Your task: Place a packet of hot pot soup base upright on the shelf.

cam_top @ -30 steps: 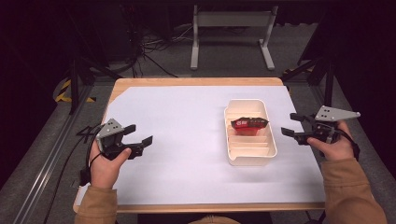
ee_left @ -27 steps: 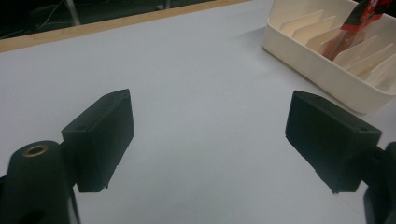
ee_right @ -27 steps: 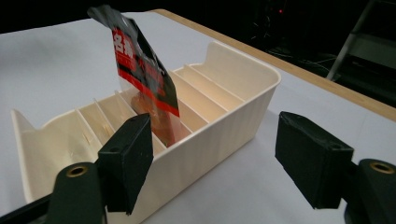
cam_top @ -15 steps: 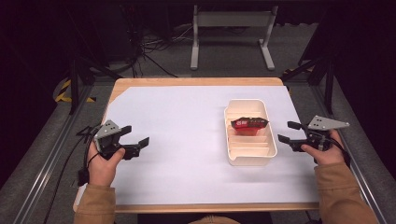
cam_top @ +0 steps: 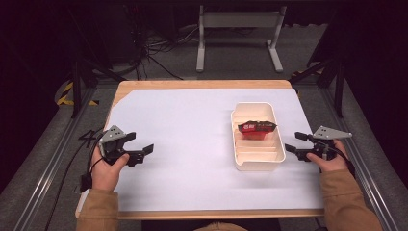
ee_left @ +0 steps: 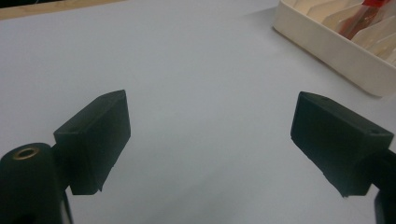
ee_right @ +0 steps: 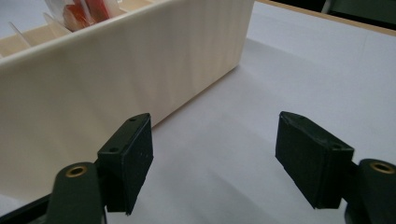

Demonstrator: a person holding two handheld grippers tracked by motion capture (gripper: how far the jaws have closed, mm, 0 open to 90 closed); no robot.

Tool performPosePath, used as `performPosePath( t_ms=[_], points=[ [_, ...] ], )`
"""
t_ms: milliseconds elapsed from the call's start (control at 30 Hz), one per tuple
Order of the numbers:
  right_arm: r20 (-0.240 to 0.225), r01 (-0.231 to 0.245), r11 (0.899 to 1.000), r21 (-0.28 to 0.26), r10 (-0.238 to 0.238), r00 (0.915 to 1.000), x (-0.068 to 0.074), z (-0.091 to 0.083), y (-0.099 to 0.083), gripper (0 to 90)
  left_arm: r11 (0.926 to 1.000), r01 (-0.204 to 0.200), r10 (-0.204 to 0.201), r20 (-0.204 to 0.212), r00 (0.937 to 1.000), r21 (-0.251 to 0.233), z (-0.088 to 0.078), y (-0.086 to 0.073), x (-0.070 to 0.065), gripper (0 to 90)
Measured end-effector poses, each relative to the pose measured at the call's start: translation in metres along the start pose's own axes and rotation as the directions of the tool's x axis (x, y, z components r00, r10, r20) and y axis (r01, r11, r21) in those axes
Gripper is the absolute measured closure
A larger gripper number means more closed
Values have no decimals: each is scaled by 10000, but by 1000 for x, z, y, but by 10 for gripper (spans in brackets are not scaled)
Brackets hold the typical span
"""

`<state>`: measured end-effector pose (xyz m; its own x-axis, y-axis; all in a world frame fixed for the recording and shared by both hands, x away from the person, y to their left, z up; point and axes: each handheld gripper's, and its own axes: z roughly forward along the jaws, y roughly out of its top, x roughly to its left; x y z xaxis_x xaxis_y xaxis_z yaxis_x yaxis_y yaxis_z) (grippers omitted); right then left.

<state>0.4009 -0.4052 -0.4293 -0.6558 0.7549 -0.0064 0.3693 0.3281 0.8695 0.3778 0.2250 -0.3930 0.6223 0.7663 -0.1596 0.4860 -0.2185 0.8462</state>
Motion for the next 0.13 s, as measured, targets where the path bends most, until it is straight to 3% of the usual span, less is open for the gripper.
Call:
performPosePath(
  t_ms=[133],
  points=[
    [-38,-29,9998,-184,28,10000,0,-1,1,322,10000,64,-64,-21,10000,29,1,0,1,117]
  ],
)
